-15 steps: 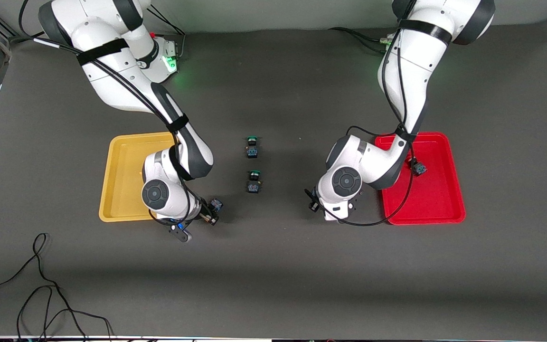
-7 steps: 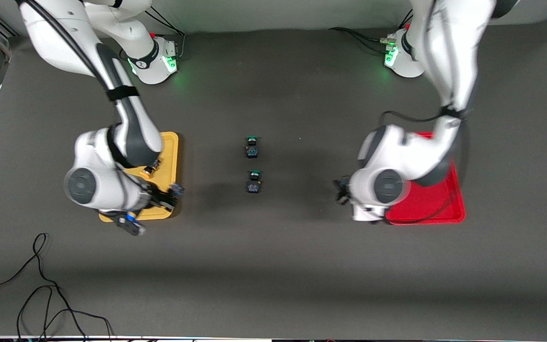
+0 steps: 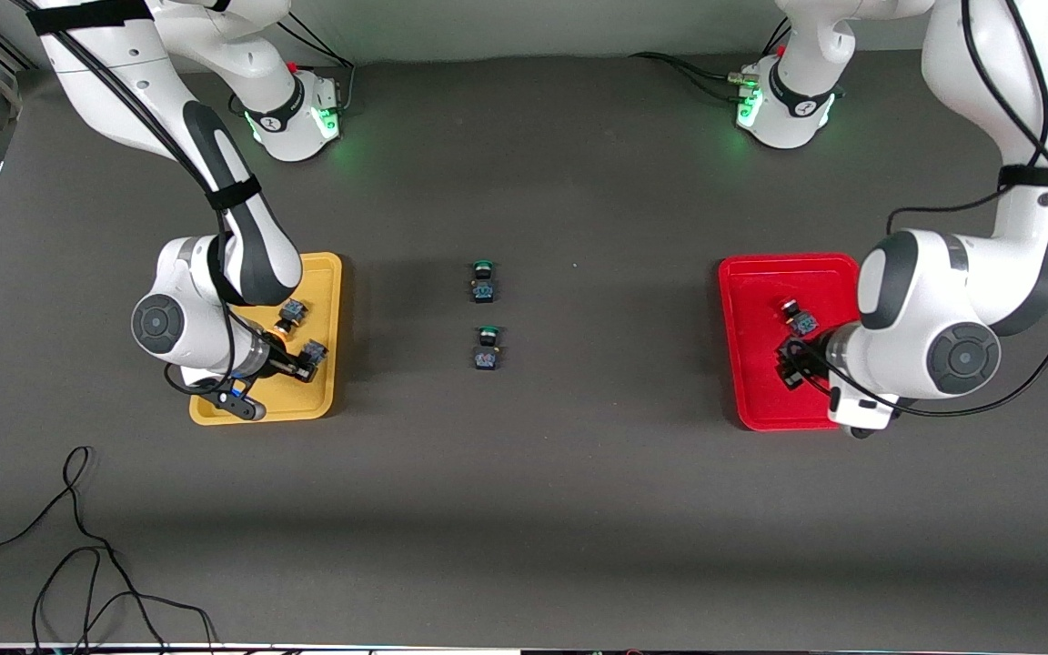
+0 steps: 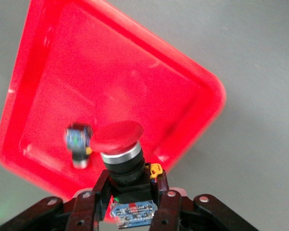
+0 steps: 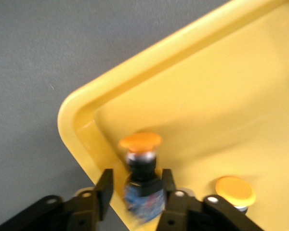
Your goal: Place red and yellow buttons in trays
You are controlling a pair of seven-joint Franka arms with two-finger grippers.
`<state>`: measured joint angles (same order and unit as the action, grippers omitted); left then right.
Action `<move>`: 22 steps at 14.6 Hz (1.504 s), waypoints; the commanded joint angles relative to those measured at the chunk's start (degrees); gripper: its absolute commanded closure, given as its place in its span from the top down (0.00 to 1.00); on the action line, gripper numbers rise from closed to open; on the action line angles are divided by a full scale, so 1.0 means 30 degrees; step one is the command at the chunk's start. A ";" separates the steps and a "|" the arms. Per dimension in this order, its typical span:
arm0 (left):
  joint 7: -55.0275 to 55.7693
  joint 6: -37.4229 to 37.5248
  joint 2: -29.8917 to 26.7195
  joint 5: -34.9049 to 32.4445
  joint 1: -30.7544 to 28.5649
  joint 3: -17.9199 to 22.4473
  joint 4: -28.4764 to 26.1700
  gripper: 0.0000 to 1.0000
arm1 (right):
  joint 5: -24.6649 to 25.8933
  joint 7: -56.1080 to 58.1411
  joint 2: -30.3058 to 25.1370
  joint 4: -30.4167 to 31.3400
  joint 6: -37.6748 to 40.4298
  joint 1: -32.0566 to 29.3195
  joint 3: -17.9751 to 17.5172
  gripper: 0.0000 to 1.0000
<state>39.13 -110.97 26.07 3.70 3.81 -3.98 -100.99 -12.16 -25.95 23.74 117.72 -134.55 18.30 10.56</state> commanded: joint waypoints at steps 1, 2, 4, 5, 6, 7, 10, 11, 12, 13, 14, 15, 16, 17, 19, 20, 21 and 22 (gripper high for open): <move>-0.1526 -0.1880 0.0916 -0.0353 -0.0392 -0.0198 -0.0643 0.00 | -0.0078 0.0565 -0.1550 0.0194 0.0288 -0.0037 0.0143 1.00; -0.1528 -0.2234 0.1181 -0.0353 -0.0421 -0.0198 -0.0701 0.01 | -0.0107 0.0361 -0.2135 -0.0475 0.1421 0.0050 0.0027 1.00; -0.1528 -0.2530 0.1417 -0.0353 -0.0450 -0.0111 -0.0847 0.87 | -0.0020 0.0388 -0.3802 -0.2406 0.5487 0.0225 -0.0092 1.00; -0.1528 -0.2327 0.1215 -0.0353 -0.0683 -0.0081 -0.0935 0.99 | 0.0126 0.0417 -0.5145 -0.2763 0.6462 0.0285 -0.0092 1.00; -0.1557 -0.1948 0.0778 -0.0382 -0.0685 -0.0081 -0.1023 0.99 | 0.0562 0.0563 -0.6724 -0.2738 0.6761 0.0286 -0.0121 1.00; -0.1616 -0.1683 0.0194 -0.0383 -0.0656 -0.0081 -0.1285 0.99 | 0.1524 0.0622 -0.8161 -0.2737 0.7257 0.0286 -0.0353 1.00; -0.1675 0.0070 -0.1943 -0.0383 -0.0510 -0.0110 -0.1376 0.99 | 0.5100 0.0739 -1.1449 -0.3933 1.0151 0.0227 -0.1583 1.00; -0.1675 0.0715 -0.2792 -0.0412 -0.0422 -0.0168 -0.1376 0.99 | 0.5108 0.1059 -1.1834 -0.4780 1.1555 0.0198 -0.1557 1.00; -0.1675 0.1389 -0.3642 -0.0470 -0.0160 -0.0198 -0.1347 0.99 | 0.4992 0.1845 -1.1896 -0.5658 1.3164 0.0111 -0.1382 1.00; -0.1675 0.1975 -0.4433 -0.0732 0.0132 -0.0198 -0.1317 0.99 | 0.4962 0.2955 -1.1839 -0.6305 1.4079 0.0052 -0.1207 1.00; -0.1704 0.2619 -0.5311 -0.0966 0.0338 -0.0227 -0.1317 0.99 | 0.4961 0.4040 -1.1838 -0.6601 1.4379 -0.0152 -0.1060 1.00; -0.1907 0.3351 -0.5842 -0.1085 0.0602 -0.0285 -0.1114 0.99 | 0.4932 0.5008 -1.1838 -0.6662 1.4469 -0.0299 -0.0826 1.00; -0.2489 0.4025 -0.6137 -0.1086 0.0749 -0.0344 -0.0822 0.99 | 0.4874 0.5626 -1.1780 -0.6663 1.4470 -0.0329 -0.0650 1.00; -0.3104 0.4177 -0.6430 -0.1086 0.0693 -0.0345 -0.0732 0.99 | 0.4584 0.5749 -1.1721 -0.6663 1.4470 -0.0359 -0.0416 1.00; -0.5238 0.4237 -0.7163 -0.1086 0.0517 -0.0228 -0.0702 0.99 | 0.3415 0.5924 -1.1517 -0.6692 1.4412 -0.0765 -0.0034 1.00; -0.5858 0.4324 -0.7514 -0.1086 0.0487 -0.0140 -0.0673 0.99 | 0.2945 0.6013 -1.1313 -0.6837 1.4353 -0.0972 -0.0033 1.00; -0.6328 0.4731 -0.7807 -0.1347 0.0487 -0.0023 -0.0644 0.99 | 0.2853 0.6042 -1.0963 -0.7390 1.4381 -0.0974 -0.0033 1.00; -0.6826 0.5286 -0.7955 -0.1901 0.0487 0.0007 -0.0237 0.99 | 0.2852 0.6043 -1.0553 -0.8005 1.4440 -0.0974 -0.0062 1.00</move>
<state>22.64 -98.07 4.03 0.25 5.33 -4.46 -102.70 -1.93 -9.27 -10.91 98.70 -92.21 15.77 10.37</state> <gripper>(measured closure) 0.004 0.000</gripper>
